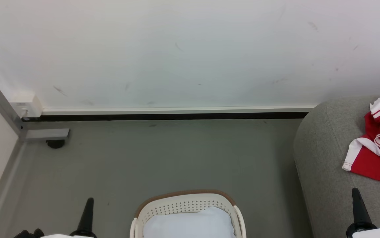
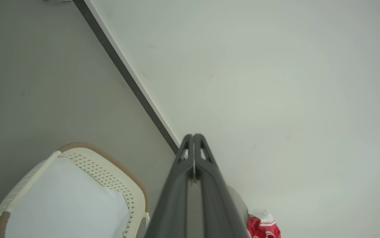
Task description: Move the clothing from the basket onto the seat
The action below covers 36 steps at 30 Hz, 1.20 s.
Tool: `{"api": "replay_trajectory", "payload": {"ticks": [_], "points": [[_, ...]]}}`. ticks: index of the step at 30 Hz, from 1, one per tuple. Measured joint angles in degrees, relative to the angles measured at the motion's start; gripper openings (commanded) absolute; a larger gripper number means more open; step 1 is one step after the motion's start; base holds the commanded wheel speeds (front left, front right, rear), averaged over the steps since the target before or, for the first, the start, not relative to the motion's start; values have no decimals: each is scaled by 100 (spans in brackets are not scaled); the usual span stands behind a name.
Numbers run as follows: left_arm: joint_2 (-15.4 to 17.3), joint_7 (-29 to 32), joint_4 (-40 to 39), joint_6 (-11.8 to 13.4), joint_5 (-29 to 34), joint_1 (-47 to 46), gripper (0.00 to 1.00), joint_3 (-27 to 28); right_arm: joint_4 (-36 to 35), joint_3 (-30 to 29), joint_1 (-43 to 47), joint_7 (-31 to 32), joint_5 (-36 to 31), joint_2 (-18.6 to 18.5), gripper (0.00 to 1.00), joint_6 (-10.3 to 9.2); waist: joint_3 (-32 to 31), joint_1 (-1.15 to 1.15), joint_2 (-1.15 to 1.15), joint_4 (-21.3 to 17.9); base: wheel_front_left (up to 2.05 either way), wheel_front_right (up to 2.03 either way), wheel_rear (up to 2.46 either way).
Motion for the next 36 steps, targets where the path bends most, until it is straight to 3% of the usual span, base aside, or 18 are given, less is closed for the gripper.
{"api": "replay_trajectory", "payload": {"ticks": [36], "points": [[-71,482,48,-178,-1636,-324,0,331,-74,-82,-155,476,1851,-32,0,0,-5,0,0,123,0,0,0]]}}
